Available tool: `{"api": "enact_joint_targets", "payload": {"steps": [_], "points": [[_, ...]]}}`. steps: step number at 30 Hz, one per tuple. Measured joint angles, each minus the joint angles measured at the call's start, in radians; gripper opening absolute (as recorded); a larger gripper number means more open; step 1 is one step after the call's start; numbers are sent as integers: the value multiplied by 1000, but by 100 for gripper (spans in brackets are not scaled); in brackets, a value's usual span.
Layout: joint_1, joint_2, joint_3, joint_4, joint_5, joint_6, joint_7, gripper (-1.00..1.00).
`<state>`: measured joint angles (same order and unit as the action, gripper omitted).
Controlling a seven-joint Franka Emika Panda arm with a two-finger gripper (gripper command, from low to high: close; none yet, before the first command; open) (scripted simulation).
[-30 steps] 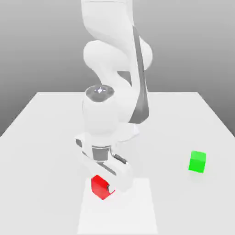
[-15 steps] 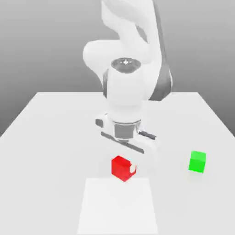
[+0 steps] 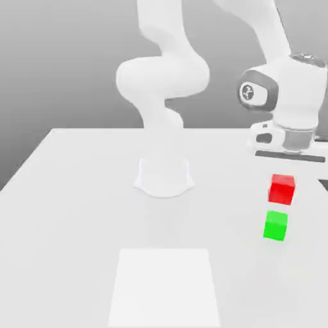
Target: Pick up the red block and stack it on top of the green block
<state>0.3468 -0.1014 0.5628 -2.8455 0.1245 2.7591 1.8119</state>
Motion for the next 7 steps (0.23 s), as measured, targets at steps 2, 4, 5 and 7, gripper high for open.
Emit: {"api": "enact_joint_targets", "payload": {"steps": [2, 4, 5, 7], "points": [[-20, 68, -7, 1, -94, 58, 67, -100], [-13, 139, -44, 3, -217, 117, 154, -100], [0, 167, -67, 5, -268, 140, 190, 100], [0, 167, -67, 5, -268, 140, 190, 100]]}}
